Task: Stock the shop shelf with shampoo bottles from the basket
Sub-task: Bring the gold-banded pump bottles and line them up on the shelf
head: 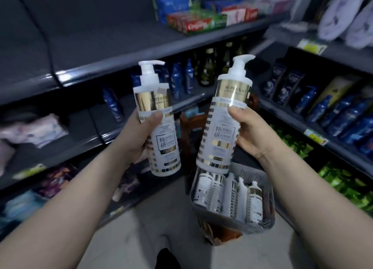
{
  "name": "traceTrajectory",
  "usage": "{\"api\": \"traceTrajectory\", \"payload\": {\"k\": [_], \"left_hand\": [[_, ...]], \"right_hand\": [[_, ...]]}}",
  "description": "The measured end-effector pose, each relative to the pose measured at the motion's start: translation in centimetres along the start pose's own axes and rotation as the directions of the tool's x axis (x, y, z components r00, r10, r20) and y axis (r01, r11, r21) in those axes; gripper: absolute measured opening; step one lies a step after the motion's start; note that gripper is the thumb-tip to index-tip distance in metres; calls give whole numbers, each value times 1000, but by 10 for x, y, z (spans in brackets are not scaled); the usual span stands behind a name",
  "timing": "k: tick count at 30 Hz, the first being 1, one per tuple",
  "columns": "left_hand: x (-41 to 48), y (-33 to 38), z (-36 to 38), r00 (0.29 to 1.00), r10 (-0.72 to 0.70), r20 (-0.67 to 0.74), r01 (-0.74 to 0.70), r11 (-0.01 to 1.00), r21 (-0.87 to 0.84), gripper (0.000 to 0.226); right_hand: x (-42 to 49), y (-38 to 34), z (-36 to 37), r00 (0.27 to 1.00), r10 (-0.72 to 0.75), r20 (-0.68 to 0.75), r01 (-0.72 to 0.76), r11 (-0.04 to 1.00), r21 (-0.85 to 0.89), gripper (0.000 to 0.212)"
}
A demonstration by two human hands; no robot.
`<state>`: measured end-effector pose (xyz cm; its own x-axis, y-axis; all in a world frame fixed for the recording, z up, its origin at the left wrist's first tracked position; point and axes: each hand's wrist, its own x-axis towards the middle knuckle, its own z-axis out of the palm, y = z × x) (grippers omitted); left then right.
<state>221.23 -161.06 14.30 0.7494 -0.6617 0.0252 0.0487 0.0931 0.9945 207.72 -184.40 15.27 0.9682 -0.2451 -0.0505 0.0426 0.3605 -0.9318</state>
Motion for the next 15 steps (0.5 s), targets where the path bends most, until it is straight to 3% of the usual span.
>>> {"api": "traceTrajectory", "payload": {"k": [4, 8, 11, 15], "left_hand": [[-26, 35, -42, 995, 75, -65, -72, 997, 41, 85], [-51, 62, -86, 967, 118, -224, -106, 992, 67, 49], [-68, 80, -126, 931, 173, -321, -150, 984, 95, 57], [-95, 107, -183, 882, 239, -407, -171, 965, 197, 46]], "right_hand": [[15, -16, 59, 997, -30, 70, 36, 996, -78, 89], [37, -25, 118, 987, -93, 133, 116, 977, -179, 37], [58, -26, 168, 972, -146, 183, 193, 944, -269, 32], [89, -24, 239, 949, -176, 260, 248, 929, -275, 40]]}}
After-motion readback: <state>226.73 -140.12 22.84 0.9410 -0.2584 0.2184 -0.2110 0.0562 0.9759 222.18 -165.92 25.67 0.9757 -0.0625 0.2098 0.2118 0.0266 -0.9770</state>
